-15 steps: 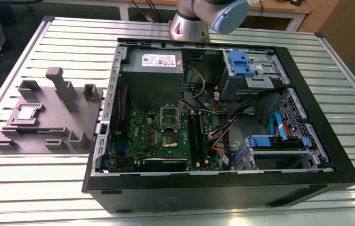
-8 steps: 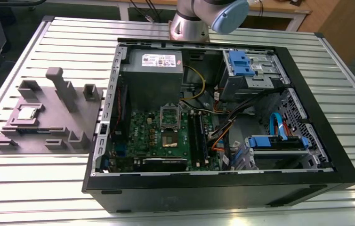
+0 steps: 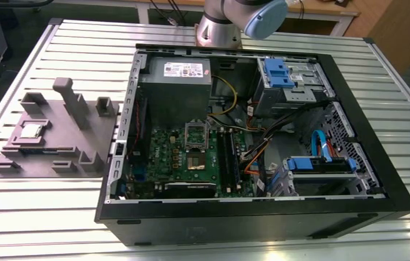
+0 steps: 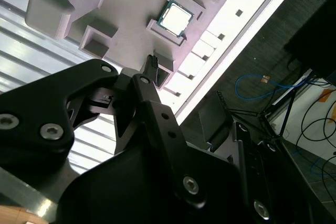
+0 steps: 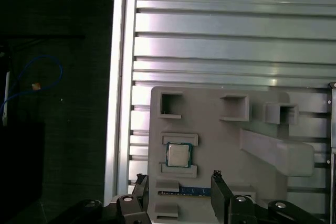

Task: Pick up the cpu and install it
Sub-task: 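Pick up the cpu and move it towards the insertion slot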

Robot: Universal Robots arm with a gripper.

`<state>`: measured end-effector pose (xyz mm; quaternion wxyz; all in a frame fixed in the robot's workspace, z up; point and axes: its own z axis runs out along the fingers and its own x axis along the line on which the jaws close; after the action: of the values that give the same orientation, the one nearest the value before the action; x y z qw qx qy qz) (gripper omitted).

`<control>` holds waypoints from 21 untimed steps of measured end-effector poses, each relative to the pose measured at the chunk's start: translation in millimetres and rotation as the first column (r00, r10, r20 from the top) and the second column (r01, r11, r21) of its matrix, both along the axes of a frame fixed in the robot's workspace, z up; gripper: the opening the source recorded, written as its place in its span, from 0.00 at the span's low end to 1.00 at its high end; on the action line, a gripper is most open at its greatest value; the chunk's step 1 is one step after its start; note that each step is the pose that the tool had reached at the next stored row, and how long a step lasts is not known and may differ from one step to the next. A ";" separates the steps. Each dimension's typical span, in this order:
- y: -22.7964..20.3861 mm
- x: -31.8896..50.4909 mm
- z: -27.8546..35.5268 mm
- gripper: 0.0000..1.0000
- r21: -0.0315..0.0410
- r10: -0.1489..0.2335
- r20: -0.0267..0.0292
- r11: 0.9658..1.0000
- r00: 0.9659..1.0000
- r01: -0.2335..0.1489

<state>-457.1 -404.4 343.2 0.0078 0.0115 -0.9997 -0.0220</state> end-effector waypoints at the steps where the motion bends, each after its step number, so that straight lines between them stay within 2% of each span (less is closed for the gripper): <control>1: 0.0 0.0 -0.4 0.59 0.000 0.000 0.000 1.000 1.000 0.000; 9: -2.3 0.0 -7.6 0.59 0.000 0.000 0.000 1.000 1.000 0.000; 11: -2.3 0.0 -11.1 0.59 0.000 0.000 0.000 1.000 1.000 0.000; 21: -2.3 0.2 -11.7 0.59 0.000 0.000 0.000 1.000 1.000 0.000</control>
<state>-456.9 -406.7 331.4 0.0077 0.0115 -0.9997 -0.0219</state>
